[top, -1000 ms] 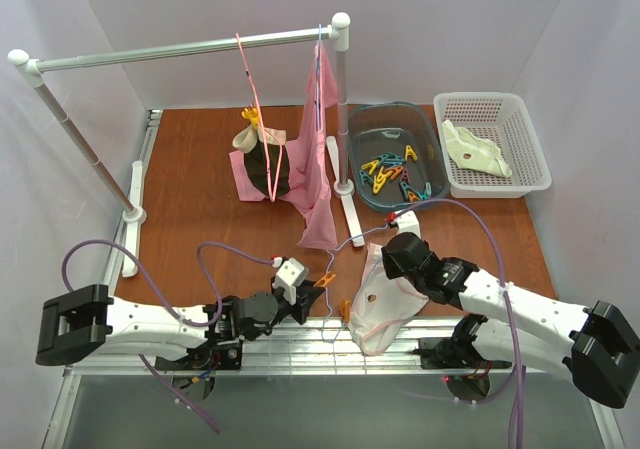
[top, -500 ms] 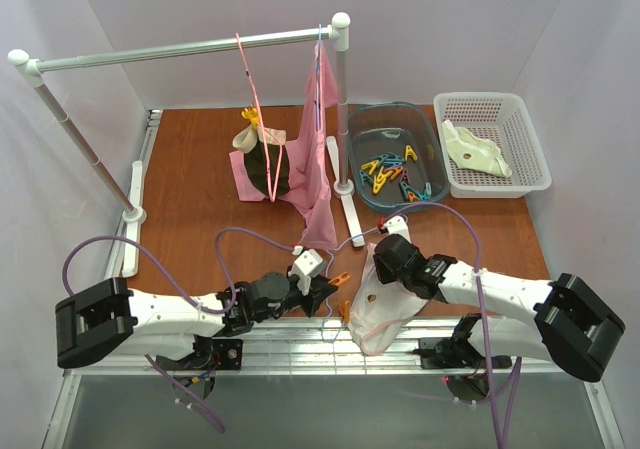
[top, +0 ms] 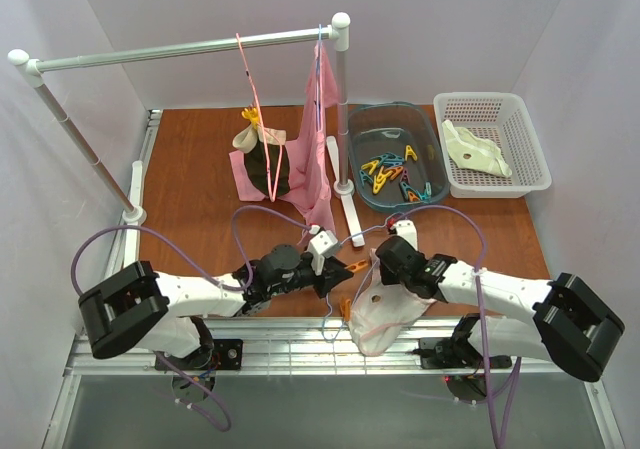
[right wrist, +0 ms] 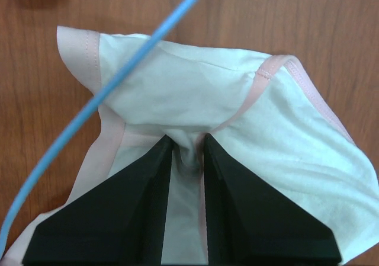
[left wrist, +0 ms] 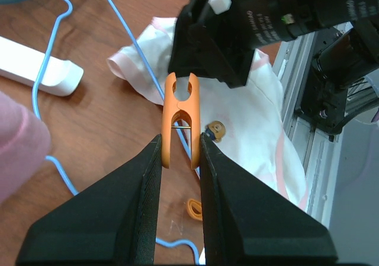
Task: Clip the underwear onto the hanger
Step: Clamp the underwear onto the hanger.
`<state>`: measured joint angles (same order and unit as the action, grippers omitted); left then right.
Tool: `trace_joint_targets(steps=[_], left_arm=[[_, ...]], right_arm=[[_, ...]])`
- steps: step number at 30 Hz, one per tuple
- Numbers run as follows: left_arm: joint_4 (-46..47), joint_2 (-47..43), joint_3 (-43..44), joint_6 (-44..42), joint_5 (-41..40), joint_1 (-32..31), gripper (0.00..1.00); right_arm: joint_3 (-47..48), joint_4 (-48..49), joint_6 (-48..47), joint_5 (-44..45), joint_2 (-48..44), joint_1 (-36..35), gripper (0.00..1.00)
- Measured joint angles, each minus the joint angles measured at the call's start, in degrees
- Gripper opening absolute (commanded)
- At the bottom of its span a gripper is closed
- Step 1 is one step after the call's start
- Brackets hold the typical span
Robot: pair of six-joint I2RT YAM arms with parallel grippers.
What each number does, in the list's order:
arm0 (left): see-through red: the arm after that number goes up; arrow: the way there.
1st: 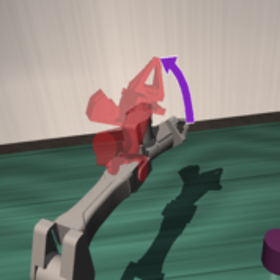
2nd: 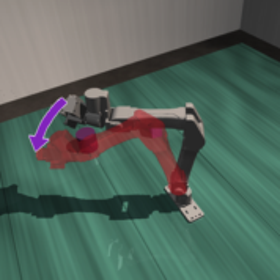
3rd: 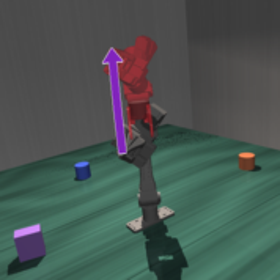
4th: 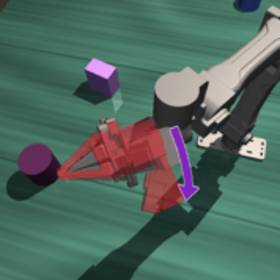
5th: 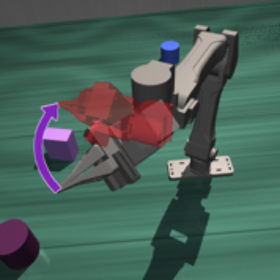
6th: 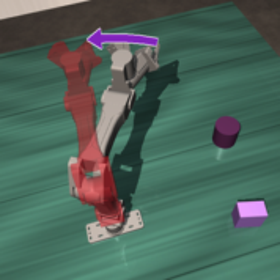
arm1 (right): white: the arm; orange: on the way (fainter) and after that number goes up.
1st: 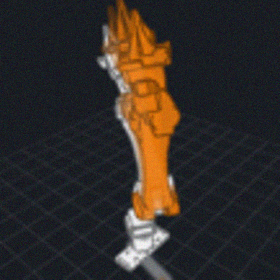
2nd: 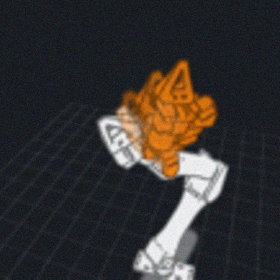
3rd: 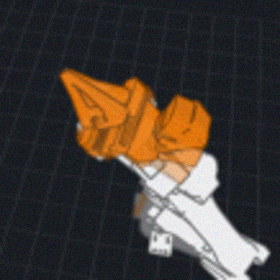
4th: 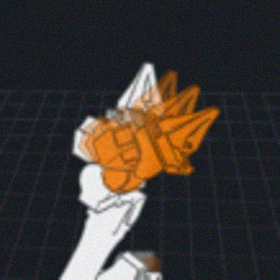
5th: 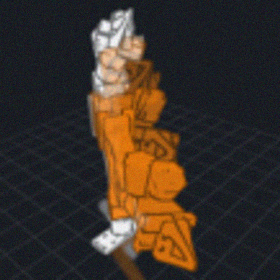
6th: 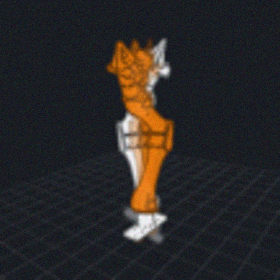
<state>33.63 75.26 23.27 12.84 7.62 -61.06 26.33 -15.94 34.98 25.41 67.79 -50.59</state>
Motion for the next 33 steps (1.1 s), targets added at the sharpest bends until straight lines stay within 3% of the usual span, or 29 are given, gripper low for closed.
trace_joint_targets(steps=[10,13,14,17,19,26,33], left_arm=[[4.13,8.74,4.13,-1.44,8.94,4.90,0.19],[5.33,10.71,4.22,-1.42,11.17,6.01,0.19],[5.49,11.04,4.22,-1.42,11.82,6.32,0.19],[5.68,11.74,4.70,-1.44,13.90,7.32,0.19],[5.57,12.26,5.84,-1.46,15.43,7.80,0.19],[2.64,14.97,12.26,-2.78,21.18,10.25,0.19],[-2.34,18.23,15.17,-4.46,26.67,12.22,0.20]], right_arm=[[-0.15,-15.72,12.76,0.57,-6.03,-3.78,0.19],[0.15,-20.22,16.63,1.42,-7.06,-6.86,0.25],[0.20,-21.73,17.57,1.66,-7.32,-7.89,0.34],[1.05,-25.88,19.08,2.99,-8.24,-10.45,0.46],[2.38,-27.17,18.43,4.24,-8.83,-11.19,0.50],[7.28,-24.06,11.98,10.84,-11.89,-9.97,0.55],[2.32,-14.49,2.05,8.87,-18.03,0.31,0.55]])
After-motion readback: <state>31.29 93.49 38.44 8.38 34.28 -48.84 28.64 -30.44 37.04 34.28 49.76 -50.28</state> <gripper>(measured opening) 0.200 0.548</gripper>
